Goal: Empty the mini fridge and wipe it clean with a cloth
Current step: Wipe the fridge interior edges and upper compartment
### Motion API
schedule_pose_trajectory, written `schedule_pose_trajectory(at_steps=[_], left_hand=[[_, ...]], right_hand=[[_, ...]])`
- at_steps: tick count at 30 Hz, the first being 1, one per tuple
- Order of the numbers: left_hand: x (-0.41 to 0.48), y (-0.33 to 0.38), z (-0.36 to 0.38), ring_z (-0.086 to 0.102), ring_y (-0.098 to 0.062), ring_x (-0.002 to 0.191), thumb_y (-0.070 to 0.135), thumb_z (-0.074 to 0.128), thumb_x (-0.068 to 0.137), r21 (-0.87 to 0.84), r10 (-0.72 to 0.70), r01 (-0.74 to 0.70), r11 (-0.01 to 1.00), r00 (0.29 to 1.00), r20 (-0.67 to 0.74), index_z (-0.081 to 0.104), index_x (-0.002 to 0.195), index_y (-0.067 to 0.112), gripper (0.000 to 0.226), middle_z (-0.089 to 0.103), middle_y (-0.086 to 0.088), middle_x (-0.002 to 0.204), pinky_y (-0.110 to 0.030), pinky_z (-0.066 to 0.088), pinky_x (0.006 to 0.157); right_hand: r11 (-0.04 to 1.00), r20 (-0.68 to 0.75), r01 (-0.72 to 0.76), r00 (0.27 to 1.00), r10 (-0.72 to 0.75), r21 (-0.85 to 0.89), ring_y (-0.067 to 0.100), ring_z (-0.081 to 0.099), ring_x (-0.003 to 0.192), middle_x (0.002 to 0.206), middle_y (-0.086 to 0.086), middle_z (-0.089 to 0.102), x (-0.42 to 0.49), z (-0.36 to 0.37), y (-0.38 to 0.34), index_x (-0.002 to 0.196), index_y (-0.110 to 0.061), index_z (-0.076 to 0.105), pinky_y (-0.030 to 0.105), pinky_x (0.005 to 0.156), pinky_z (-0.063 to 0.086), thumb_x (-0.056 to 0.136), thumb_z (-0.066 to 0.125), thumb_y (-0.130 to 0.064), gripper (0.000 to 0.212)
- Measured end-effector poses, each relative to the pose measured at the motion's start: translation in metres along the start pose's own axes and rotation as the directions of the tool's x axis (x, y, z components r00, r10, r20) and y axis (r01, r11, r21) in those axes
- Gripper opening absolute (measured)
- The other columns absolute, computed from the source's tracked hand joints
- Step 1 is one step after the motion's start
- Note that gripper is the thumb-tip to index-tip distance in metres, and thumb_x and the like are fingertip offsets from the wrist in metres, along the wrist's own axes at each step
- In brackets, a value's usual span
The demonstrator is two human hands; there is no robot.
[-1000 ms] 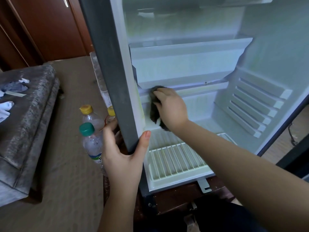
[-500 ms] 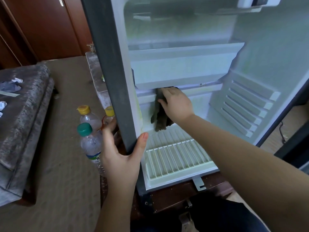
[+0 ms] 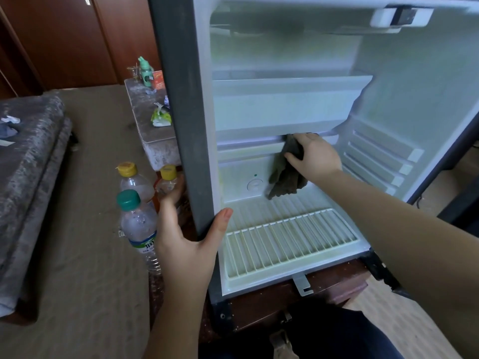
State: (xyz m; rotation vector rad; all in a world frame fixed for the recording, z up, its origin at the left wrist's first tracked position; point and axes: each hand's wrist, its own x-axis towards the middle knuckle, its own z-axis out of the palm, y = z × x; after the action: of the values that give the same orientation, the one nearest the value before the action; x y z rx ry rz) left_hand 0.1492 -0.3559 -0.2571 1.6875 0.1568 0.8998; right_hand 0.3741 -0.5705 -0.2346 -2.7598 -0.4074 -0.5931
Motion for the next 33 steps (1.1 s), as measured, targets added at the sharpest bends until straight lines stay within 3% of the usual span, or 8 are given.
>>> schedule_pose_trajectory(at_steps=[9, 14, 17, 20, 24, 27, 31, 33], left_hand=[[0.0, 0.001, 0.0, 0.065, -0.014, 0.107, 0.056, 0.071, 0.07, 0.019, -0.013, 0.013, 1.0, 1.0, -0.002, 0.049, 0.125, 0.03, 0.065, 0.066, 0.006, 0.118, -0.042, 0.056, 0.087], [-0.001, 0.002, 0.0, 0.065, -0.012, 0.106, 0.055, 0.071, 0.069, 0.008, -0.015, 0.015, 1.0, 1.0, -0.001, 0.049, 0.125, 0.03, 0.065, 0.066, 0.008, 0.118, -0.04, 0.057, 0.087], [0.0, 0.001, 0.0, 0.065, -0.012, 0.108, 0.056, 0.071, 0.069, 0.006, -0.006, 0.006, 1.0, 1.0, 0.001, 0.05, 0.126, 0.027, 0.067, 0.066, 0.006, 0.119, -0.04, 0.056, 0.088], [0.001, 0.0, 0.0, 0.065, -0.013, 0.107, 0.056, 0.071, 0.068, 0.005, -0.005, 0.005, 1.0, 1.0, -0.004, 0.049, 0.124, 0.032, 0.065, 0.066, 0.005, 0.119, -0.041, 0.056, 0.088], [0.002, -0.001, 0.001, 0.064, -0.013, 0.11, 0.055, 0.072, 0.07, -0.001, 0.024, -0.024, 1.0, 1.0, -0.005, 0.049, 0.125, 0.031, 0.064, 0.064, 0.008, 0.121, -0.042, 0.056, 0.088], [0.002, -0.001, 0.001, 0.064, -0.01, 0.108, 0.056, 0.071, 0.071, 0.016, 0.036, -0.035, 0.999, 0.999, -0.014, 0.048, 0.123, 0.036, 0.061, 0.064, 0.015, 0.119, -0.039, 0.056, 0.087], [0.001, 0.001, 0.001, 0.063, -0.005, 0.109, 0.055, 0.071, 0.07, 0.0, 0.023, -0.023, 1.0, 1.0, -0.011, 0.048, 0.124, 0.038, 0.06, 0.063, 0.021, 0.117, -0.034, 0.055, 0.087], [0.001, 0.001, 0.001, 0.063, -0.004, 0.108, 0.054, 0.071, 0.07, -0.003, 0.021, -0.021, 1.0, 1.0, -0.015, 0.049, 0.122, 0.037, 0.059, 0.064, 0.022, 0.116, -0.036, 0.055, 0.088]], right_hand=[[0.989, 0.006, -0.115, 0.993, 0.116, -0.088, 0.032, 0.055, 0.108, 0.119, 0.008, 0.06, 0.006, -0.013, 0.032, 0.12, -0.02, 0.054, 0.039, 0.078, 0.05, 0.086, 0.06, -0.038, 0.038], [0.912, 0.004, -0.114, 0.992, 0.126, -0.395, 0.03, 0.039, 0.124, 0.131, 0.013, 0.048, 0.003, 0.0, 0.024, 0.126, -0.007, 0.041, 0.042, 0.095, 0.037, 0.093, 0.054, -0.03, 0.043], [0.855, 0.01, -0.143, 0.985, 0.171, -0.499, 0.031, 0.04, 0.12, 0.127, 0.015, 0.05, 0.007, 0.003, 0.02, 0.121, -0.004, 0.041, 0.042, 0.093, 0.04, 0.09, 0.055, -0.014, 0.036], [0.913, -0.02, -0.109, 0.994, 0.11, -0.394, 0.033, 0.044, 0.115, 0.115, 0.017, 0.058, 0.01, -0.003, 0.032, 0.115, -0.002, 0.05, 0.04, 0.077, 0.043, 0.087, 0.059, -0.006, 0.03], [0.935, -0.014, -0.081, 0.997, 0.081, -0.345, 0.037, 0.056, 0.098, 0.103, 0.018, 0.062, 0.014, -0.014, 0.038, 0.108, -0.004, 0.056, 0.034, 0.063, 0.036, 0.088, 0.059, -0.009, 0.02], [0.952, -0.019, -0.105, 0.994, 0.104, -0.287, 0.038, 0.058, 0.087, 0.097, 0.019, 0.063, 0.014, -0.016, 0.04, 0.105, -0.005, 0.058, 0.033, 0.06, 0.035, 0.088, 0.055, -0.009, 0.017], [0.964, -0.107, -0.149, 0.986, 0.128, -0.22, 0.039, 0.059, 0.088, 0.095, 0.022, 0.065, 0.003, -0.024, 0.046, 0.102, -0.003, 0.061, 0.033, 0.061, 0.035, 0.089, 0.048, -0.007, 0.018], [0.945, -0.041, -0.164, 0.986, 0.159, -0.281, 0.038, 0.06, 0.091, 0.097, 0.021, 0.065, -0.003, -0.029, 0.047, 0.106, -0.004, 0.06, 0.033, 0.063, 0.037, 0.092, 0.048, -0.012, 0.02]])
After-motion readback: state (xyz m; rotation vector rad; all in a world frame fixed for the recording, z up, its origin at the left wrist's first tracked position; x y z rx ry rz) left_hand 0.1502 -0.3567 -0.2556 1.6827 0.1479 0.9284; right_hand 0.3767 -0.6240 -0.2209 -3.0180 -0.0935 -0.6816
